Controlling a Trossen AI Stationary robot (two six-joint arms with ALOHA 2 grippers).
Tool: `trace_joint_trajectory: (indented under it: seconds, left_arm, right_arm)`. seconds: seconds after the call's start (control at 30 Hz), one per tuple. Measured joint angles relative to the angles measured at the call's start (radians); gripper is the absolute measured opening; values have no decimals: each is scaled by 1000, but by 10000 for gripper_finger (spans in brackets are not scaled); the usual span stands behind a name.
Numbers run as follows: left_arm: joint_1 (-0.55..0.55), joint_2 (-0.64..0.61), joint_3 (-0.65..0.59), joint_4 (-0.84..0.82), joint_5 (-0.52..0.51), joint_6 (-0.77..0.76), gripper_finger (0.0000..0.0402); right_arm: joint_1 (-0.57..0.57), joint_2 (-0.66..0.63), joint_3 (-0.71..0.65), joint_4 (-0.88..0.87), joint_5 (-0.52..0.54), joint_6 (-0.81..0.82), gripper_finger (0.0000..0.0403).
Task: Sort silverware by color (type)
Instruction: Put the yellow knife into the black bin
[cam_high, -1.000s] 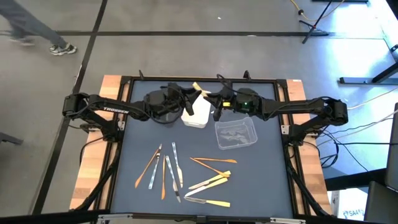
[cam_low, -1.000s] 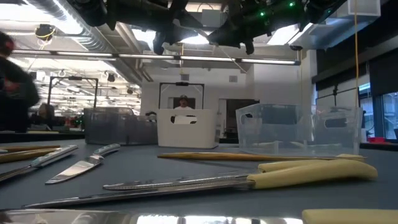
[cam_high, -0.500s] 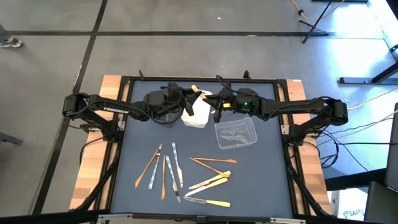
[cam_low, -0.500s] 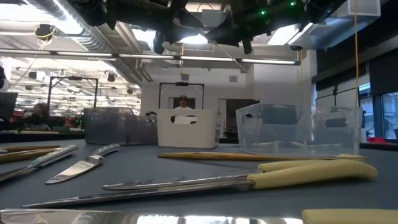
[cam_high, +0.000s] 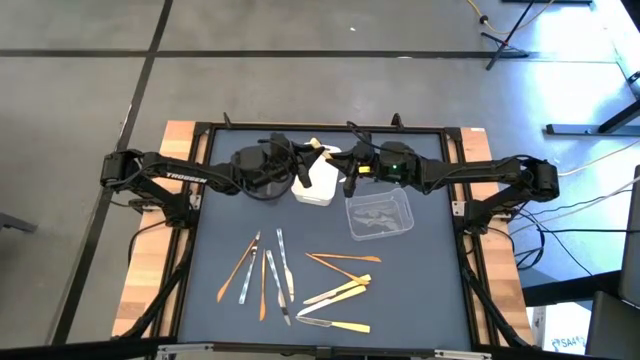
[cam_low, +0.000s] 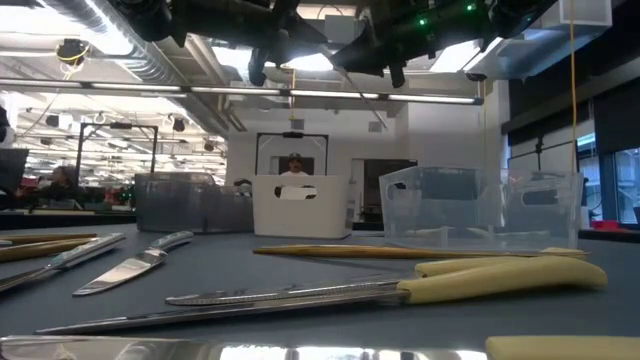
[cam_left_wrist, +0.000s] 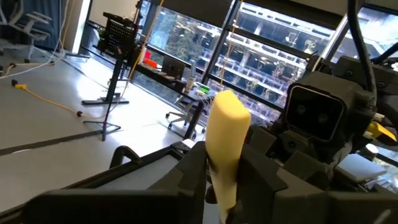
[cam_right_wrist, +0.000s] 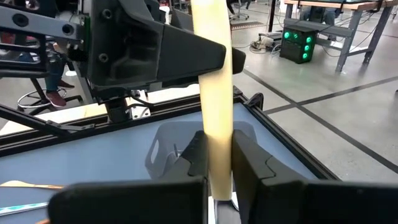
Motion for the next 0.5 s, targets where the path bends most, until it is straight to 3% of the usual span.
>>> trace_joint_trajectory:
  seconds: [0.23, 0.5]
  left_arm:
    - [0, 0, 0, -1, 6, 5, 56]
    - [2, 0, -1, -10, -5, 24, 55]
  right_arm:
    - [-1, 0, 0, 0, 0, 5, 43]
    - [-2, -1, 0, 5, 0, 7, 136]
